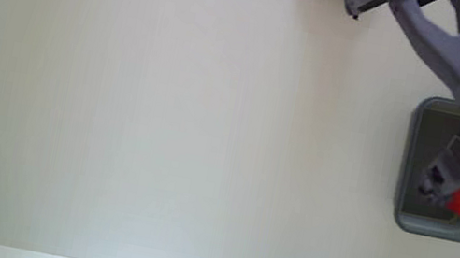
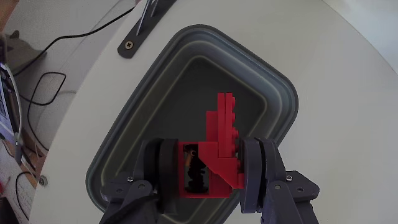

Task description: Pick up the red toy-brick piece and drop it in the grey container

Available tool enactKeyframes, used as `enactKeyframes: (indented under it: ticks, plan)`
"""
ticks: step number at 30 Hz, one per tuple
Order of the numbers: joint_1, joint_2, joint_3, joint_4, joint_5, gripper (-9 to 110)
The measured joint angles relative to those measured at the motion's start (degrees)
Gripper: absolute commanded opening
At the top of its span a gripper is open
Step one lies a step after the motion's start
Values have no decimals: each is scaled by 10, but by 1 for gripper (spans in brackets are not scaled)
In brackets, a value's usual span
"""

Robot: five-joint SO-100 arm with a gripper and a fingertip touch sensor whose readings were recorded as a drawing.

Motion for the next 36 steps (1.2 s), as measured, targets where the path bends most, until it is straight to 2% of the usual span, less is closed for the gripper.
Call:
enactKeyframes:
  ticks: [4,5,36]
  plan:
    - [0,0,0,0,0,48]
    - [0,0,0,0,0,110]
    - [0,0,0,0,-1,110]
